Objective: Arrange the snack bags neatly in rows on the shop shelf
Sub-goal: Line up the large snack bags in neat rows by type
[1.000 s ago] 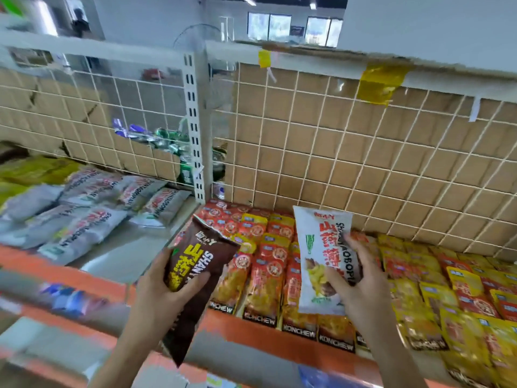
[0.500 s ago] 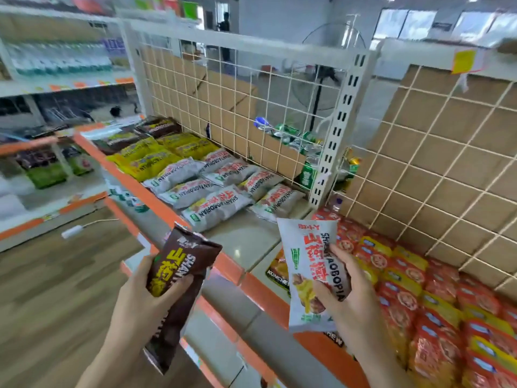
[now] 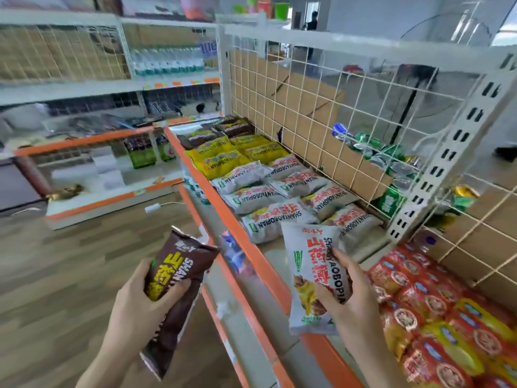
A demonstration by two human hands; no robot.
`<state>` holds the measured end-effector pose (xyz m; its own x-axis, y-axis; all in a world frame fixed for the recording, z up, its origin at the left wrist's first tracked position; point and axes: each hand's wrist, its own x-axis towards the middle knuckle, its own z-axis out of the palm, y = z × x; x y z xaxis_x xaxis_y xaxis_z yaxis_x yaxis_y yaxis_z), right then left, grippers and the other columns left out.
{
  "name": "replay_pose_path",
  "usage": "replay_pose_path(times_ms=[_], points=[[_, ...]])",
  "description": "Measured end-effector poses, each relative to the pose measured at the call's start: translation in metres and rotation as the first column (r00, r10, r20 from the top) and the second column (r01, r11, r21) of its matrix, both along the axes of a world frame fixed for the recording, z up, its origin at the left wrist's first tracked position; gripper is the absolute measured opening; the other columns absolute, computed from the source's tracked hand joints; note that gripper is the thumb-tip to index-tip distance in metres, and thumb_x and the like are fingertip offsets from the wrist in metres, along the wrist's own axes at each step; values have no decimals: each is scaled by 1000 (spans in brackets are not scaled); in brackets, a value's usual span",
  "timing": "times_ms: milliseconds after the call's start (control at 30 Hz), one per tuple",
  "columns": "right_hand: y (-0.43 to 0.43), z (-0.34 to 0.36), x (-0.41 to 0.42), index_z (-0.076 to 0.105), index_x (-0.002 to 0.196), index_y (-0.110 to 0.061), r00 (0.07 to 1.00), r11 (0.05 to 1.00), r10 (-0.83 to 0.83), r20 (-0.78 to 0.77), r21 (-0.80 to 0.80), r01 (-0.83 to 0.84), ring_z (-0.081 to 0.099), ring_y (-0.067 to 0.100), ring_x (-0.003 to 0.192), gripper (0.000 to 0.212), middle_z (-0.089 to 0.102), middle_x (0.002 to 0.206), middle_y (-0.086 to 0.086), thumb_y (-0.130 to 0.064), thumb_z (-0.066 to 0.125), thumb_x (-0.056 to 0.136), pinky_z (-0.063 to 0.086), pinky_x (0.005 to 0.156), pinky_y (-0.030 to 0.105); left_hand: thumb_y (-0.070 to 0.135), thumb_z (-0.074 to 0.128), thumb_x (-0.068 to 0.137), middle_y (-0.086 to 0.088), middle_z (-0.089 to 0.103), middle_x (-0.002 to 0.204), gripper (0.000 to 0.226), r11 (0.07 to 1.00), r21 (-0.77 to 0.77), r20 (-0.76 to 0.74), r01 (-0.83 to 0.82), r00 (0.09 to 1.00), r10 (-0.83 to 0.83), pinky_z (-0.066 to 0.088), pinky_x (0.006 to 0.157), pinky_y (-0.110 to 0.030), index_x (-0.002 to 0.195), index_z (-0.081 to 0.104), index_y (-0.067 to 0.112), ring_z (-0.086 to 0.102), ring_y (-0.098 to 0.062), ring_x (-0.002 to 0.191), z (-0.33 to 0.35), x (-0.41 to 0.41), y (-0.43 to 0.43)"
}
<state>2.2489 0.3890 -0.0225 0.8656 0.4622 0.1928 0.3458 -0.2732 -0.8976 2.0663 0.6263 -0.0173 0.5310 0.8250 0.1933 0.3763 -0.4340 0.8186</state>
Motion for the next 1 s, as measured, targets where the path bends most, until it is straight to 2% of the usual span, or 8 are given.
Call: replay_pose_path(times_ms=[100,233,367,533,600,733,867,1000], points=[[12,-6,5,41,123,-43,999,1000,19,-45,-9,-19,51,4,114,55,52,125,-15,-22,70,81,46,95,29,67,54,45,1,61,72,60,1000,-7,-6,12,1000,-12,41,61,-28,84,52,22,56,-16,69,-7,6,12],[29,-5,16,40,119,-44,997,1000,-17,-81,6,18,51,-10,104,54,51,118,-23,-18,69,82,47,77,6,51,64,52,6,60,76,44,999,-27,5,47,999,-47,39,61,-26,86,50,27,55,-22,72,-7,32,35],[51,-7,29,40,118,-45,988,993,-118,-102,14,120,51,-8,101,53,51,119,-12,-18,68,82,46,72,3,58,62,51,0,62,83,66,990,-22,-2,141,990,-141,41,62,-34,101,55,17,56,-22,75,-9,69,73],[90,-5,39,42,126,-29,949,951,-307,-74,6,308,45,-9,94,54,48,113,-14,-15,68,82,36,65,-6,68,51,40,2,62,74,56,967,-45,58,251,967,-248,40,62,-28,78,50,27,55,-14,68,0,112,126],[104,-8,41,42,127,-29,919,921,-390,-58,-17,390,49,-3,98,53,45,108,-24,-17,68,82,38,70,-4,68,52,39,-1,63,78,63,947,-54,63,317,947,-314,40,61,-33,85,55,25,56,-19,70,-2,130,152],[128,-13,42,40,130,-29,825,828,-559,-80,-25,559,49,-2,105,56,45,114,-19,-17,67,82,40,76,-1,69,54,39,-2,63,81,69,903,-49,54,426,904,-424,39,62,-37,92,57,25,57,-23,74,-3,170,187],[139,-21,37,40,134,-29,717,719,-694,-59,-95,688,38,7,123,59,41,133,-9,-28,67,81,34,107,31,70,54,41,-6,64,87,84,838,-32,40,545,838,-543,40,68,-41,105,57,16,58,-28,82,-7,205,203],[143,-22,27,37,136,-30,647,648,-760,-60,-145,748,37,2,119,59,39,128,-16,-28,65,84,34,99,18,60,66,49,-7,63,85,79,764,-13,59,645,763,-643,36,68,-37,109,56,9,57,-26,79,-6,230,199]])
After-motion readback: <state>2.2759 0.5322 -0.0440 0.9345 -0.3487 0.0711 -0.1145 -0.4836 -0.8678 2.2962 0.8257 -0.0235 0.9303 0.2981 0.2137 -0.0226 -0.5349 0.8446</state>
